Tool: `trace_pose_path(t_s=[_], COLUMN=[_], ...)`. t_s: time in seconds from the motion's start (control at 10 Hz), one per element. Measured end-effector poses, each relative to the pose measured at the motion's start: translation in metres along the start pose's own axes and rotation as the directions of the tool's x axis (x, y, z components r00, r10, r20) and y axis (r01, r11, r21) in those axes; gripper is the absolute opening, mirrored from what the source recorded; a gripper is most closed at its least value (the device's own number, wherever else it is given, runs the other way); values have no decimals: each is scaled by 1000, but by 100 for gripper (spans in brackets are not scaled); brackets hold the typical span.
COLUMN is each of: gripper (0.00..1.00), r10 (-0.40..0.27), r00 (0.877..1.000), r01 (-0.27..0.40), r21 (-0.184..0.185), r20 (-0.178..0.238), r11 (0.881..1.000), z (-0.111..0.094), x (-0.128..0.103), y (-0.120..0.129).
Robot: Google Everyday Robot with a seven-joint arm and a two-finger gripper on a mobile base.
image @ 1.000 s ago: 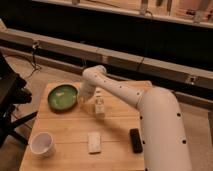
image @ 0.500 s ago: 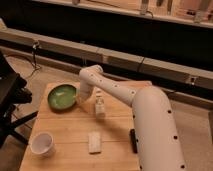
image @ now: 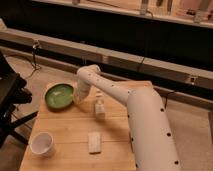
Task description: Push the ceramic bowl across the table
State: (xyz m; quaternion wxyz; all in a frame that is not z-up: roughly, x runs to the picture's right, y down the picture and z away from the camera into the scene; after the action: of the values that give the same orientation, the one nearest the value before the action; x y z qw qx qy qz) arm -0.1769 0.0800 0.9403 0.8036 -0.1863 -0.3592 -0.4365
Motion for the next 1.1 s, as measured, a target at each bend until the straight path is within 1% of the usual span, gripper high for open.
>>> trace_pose_path(t_s=[0.4, 0.7, 0.8, 0.9, 1.0, 1.1], gripper=[0, 0, 0, 0, 0, 0], r10=[-66, -130, -160, -174, -167, -151], r00=[997, 990, 984, 978, 978, 983], r01=[64, 126, 153, 165, 157, 143], r21=[45, 78, 85, 85, 83, 82], r20=[33, 51, 78, 114, 125, 107], r11=[997, 989, 984, 983, 984, 986], z=[9, 17, 19, 23, 25, 23], x=[-5, -14, -17, -21, -23, -21], y=[-18, -38, -43, -50, -53, -51])
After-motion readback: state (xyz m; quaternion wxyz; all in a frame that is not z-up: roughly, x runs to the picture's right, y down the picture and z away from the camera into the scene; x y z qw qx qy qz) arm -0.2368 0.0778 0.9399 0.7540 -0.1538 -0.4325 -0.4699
